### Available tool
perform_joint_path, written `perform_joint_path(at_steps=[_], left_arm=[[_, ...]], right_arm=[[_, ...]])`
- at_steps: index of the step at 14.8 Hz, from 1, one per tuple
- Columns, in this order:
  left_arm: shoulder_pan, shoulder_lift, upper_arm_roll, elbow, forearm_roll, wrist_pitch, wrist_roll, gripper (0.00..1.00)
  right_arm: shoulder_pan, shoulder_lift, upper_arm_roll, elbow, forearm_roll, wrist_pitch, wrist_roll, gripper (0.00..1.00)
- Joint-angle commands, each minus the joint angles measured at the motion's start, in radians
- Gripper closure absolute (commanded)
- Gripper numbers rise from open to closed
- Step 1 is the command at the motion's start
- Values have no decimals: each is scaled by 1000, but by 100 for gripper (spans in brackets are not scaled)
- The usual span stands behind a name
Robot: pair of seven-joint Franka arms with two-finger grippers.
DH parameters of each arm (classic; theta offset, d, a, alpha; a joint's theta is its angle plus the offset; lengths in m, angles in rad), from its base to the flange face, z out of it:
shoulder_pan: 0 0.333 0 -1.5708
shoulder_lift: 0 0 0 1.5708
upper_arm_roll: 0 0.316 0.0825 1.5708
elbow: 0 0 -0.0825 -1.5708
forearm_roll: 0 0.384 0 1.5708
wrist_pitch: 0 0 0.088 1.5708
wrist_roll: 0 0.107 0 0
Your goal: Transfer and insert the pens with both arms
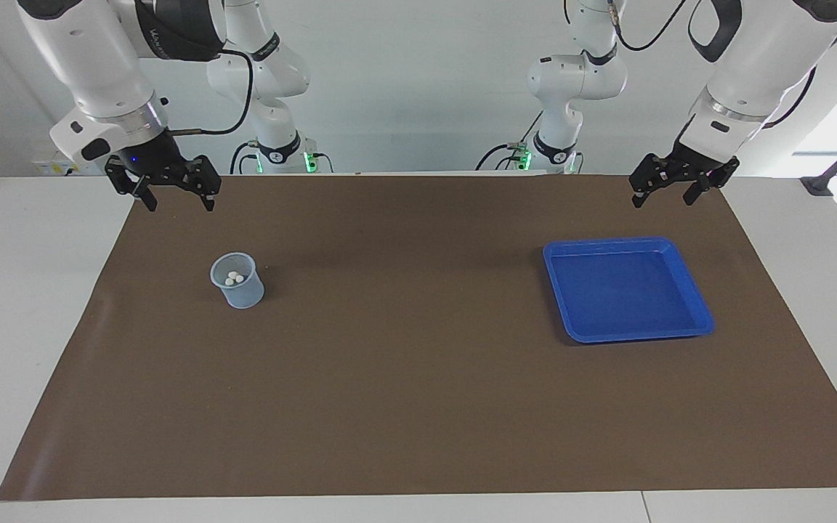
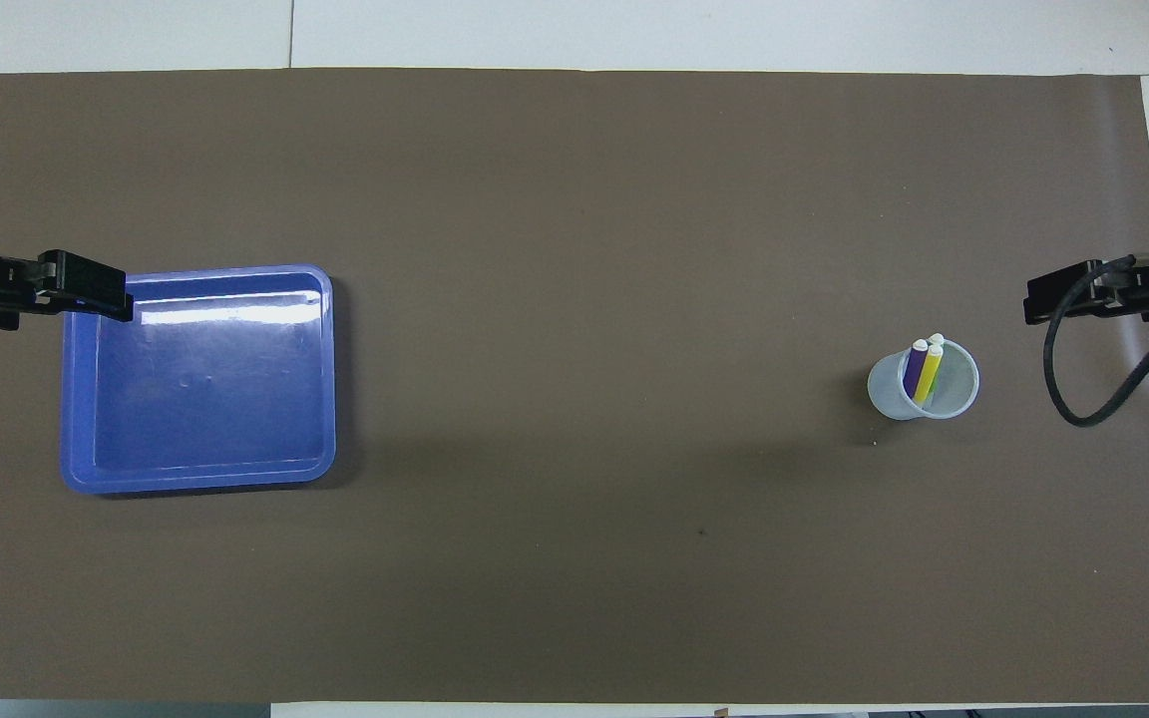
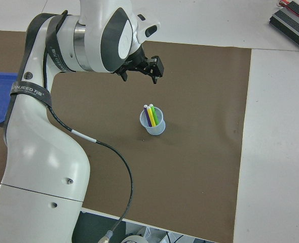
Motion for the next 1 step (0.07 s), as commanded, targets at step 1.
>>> perform_joint_path(at_steps=[1], left_arm=[[-7, -30, 11, -41, 18, 18, 9, 0]], right_arm=[[-4, -8, 4, 0, 13, -12, 20, 0]])
